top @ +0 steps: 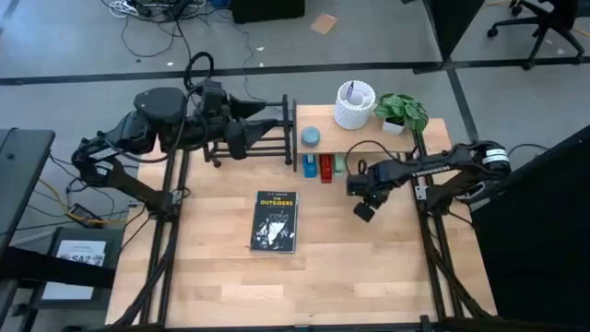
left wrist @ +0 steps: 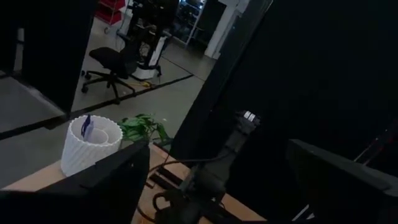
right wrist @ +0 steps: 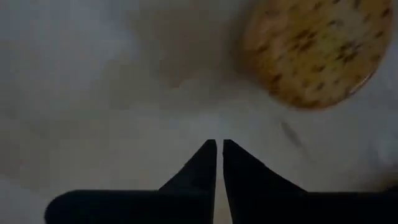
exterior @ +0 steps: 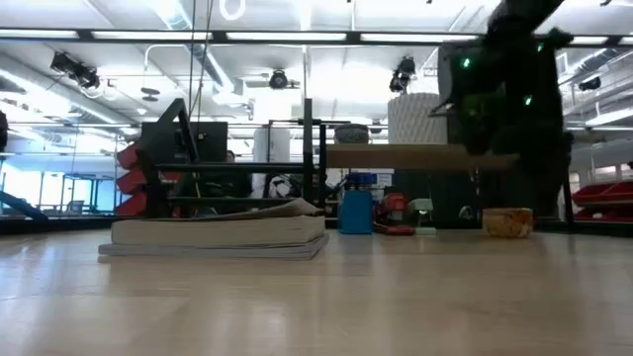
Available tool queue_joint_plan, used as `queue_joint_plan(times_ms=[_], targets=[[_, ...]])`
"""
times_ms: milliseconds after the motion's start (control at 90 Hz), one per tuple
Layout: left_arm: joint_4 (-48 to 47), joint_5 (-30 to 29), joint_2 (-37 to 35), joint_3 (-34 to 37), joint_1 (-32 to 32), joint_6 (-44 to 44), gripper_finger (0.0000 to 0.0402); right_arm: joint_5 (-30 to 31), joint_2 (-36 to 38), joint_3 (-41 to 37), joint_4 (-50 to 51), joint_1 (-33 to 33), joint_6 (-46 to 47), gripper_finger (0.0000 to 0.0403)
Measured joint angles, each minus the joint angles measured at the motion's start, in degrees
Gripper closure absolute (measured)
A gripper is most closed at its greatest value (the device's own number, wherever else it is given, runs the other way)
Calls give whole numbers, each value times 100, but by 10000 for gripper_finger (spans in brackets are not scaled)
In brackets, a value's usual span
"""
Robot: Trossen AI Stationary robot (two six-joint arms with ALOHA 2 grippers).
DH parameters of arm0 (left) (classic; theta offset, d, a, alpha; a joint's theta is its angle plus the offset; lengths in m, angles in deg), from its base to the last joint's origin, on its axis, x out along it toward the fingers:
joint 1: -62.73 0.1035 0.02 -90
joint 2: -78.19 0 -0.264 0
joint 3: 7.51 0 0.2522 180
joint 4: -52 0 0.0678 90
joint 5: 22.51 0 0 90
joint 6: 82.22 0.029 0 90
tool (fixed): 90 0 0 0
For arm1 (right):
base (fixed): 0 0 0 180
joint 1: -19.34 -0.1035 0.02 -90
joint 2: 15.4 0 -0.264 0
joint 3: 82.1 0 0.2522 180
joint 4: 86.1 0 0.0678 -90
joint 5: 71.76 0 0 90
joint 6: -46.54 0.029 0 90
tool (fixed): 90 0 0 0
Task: Stock shelves
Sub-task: Put the yellow scented candle under the shelf
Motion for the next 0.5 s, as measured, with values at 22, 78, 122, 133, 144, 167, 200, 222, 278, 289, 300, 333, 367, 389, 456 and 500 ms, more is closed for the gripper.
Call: queue_joint_plan(times_ms=[22,78,122,133,144,167,200,222,278,289,300,333,367,389,456,500], targets=[[1,0,1,0,0,-1,49,15,-19,-36,-93,57,-37,403],[0,0,1,0,0,-1,49,36,-52,-86,-329,214,-145,403],[0,0,1,0,0,-1,49,78,-107,-97,-554,356,-232,403],[0,0,1,0,0,-2,49,95,-119,-98,-604,392,-256,403],[0,0,1,0,0,-3,49,103,-131,-98,-634,430,-287,403],[0,0,1,0,0,-3,49,138,-147,-102,-691,503,-348,403],[-2,0,1,0,0,-5,49,193,-181,-100,-770,609,-414,403],[-1,0,1,0,0,-10,49,231,-206,-94,-825,681,-457,403],[-4,-2,1,0,0,-14,49,336,-228,-63,-877,851,-554,403],[-4,-2,2,0,0,-14,49,360,-228,-57,-882,879,-570,403],[-4,-2,3,0,0,-14,49,386,-224,-53,-891,908,-588,403],[-8,-1,3,0,0,-14,49,466,-219,-33,-921,985,-619,403],[-18,-2,3,0,0,-14,49,531,-219,-3,-931,1055,-632,403],[-24,-2,3,0,0,-16,49,550,-211,18,-925,1096,-651,403],[-55,-2,3,0,0,-14,49,583,-172,115,-916,1165,-788,403],[-89,-2,3,0,0,-14,49,583,-150,193,-914,1139,-835,403]])
